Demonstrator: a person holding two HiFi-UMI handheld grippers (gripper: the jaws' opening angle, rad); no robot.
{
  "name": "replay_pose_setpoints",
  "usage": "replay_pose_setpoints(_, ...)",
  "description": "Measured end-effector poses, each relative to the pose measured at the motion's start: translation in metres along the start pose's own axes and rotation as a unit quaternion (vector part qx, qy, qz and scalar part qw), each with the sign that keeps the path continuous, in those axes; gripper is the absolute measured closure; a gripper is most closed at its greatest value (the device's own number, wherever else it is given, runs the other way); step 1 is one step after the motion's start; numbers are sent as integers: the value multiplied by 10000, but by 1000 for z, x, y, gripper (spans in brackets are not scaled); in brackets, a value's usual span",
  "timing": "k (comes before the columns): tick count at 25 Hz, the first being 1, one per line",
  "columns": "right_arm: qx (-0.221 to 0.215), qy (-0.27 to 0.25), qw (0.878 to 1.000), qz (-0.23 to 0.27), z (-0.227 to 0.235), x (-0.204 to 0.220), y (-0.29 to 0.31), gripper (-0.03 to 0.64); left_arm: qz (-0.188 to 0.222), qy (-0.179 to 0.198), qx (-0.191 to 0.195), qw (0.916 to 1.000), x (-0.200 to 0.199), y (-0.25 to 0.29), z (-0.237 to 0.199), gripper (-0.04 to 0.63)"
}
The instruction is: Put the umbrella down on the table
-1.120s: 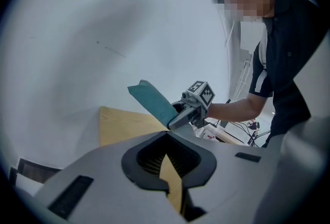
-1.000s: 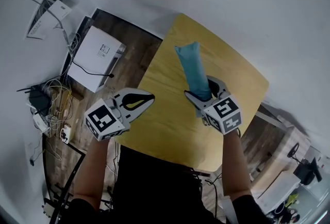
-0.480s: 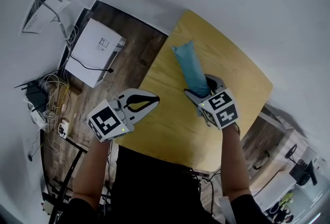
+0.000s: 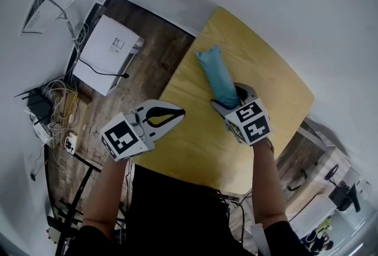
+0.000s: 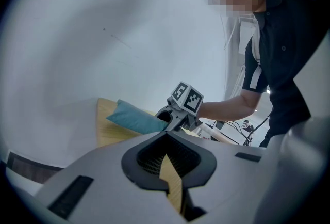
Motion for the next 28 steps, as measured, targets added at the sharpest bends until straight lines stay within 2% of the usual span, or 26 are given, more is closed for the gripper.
replay_pose_setpoints(4,8,-6,9999,-128,-1,2,5,301,149,-140,-22,9998,5,2,1,584)
replay_pose_setpoints(10,74,-73,9996,-266,-5,2,12,301,127,-48,78,9999,0,2,3,584)
replay_pose_setpoints(20,191,-234,9985,-466,-7,1,17,301,221,-129,17,9997,8,-4,11,584)
replay_pose_setpoints(28,200,-70,9994,-269,-5,0,6,299,263,86,-12,9996,-5,-20,26,584)
Point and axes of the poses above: the fingertips, and each gripper's own axes: y forward along the fingers, z to its right, x out of its underside, the point moved 8 cm from there along -y, backward along the fingers
